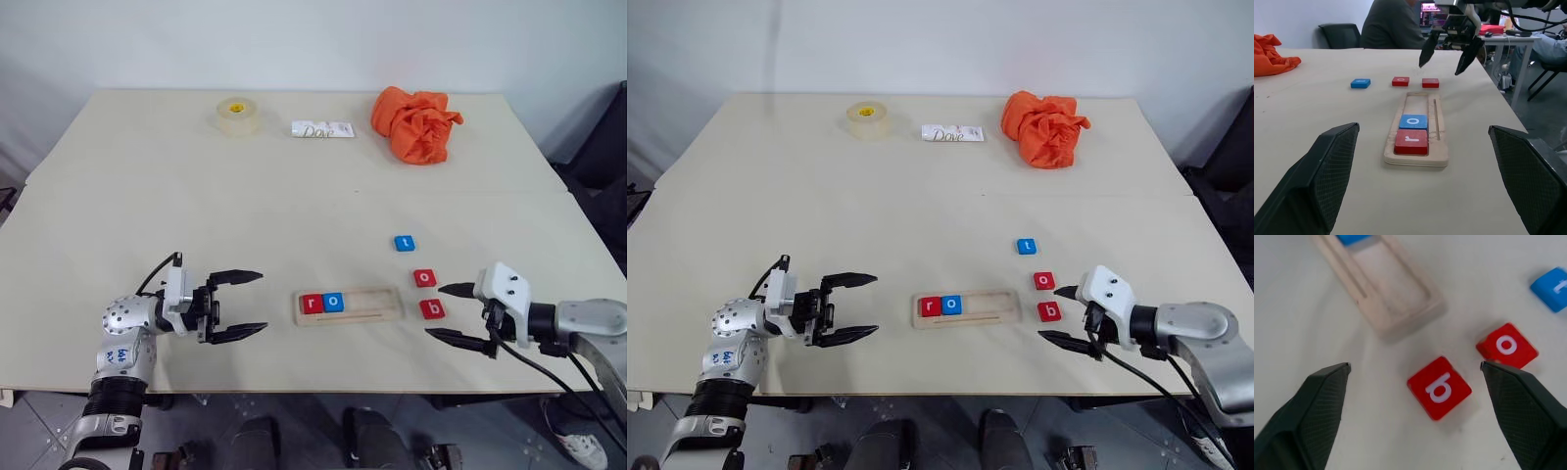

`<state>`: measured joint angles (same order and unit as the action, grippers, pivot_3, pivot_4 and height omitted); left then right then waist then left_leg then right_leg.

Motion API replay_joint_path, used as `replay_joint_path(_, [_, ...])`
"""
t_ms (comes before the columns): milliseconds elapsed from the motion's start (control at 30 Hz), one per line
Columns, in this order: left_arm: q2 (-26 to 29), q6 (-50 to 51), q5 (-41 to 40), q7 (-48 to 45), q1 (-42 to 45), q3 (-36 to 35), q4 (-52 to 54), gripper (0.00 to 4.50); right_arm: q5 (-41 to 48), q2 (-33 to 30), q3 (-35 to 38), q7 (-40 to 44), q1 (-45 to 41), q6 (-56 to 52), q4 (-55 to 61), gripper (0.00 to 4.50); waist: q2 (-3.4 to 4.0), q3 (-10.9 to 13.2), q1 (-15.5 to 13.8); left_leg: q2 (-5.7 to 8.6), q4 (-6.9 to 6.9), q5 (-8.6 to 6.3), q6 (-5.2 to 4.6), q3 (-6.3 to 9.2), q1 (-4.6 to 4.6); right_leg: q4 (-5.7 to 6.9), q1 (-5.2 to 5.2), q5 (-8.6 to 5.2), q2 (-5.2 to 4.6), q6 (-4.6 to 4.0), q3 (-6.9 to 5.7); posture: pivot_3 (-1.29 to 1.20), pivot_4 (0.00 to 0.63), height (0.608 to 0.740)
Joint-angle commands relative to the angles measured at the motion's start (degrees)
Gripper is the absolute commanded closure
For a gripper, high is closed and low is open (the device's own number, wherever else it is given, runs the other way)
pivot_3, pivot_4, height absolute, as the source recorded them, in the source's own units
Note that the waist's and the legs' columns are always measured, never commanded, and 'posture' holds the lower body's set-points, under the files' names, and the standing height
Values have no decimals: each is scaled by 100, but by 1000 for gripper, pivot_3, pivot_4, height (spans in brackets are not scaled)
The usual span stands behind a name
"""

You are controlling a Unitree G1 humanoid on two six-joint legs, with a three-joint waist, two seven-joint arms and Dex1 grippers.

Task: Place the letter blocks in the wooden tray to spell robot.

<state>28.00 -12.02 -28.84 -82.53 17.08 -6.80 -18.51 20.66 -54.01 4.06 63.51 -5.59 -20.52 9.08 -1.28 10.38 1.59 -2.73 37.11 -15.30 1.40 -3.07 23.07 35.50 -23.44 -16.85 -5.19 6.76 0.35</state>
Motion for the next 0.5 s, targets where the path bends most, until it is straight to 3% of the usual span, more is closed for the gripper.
replay_joint_path(33, [3,-2,-30,141,-138,-24,333,0,-308,-177,-301,557,-340,548,-586,53,1,1,-10,0,-1,0,0,0,0,2,-1,0,-1,0,0,0,150,740])
replay_joint_path(367, [50,55,-67,403,-496,-66,723,0,-1008,66,-1048,1110,-1244,1486,-1926,53,2,1,-10,0,4,0,3,-2,-1,7,-2,0,-4,0,1,0,150,740])
replay_joint_path(500, [82,76,-88,460,-574,-89,812,0,-1095,83,-1174,1299,-1316,1673,-2140,991,1,1,-8,0,6,0,3,-1,-4,9,2,0,-4,-1,-1,0,150,740])
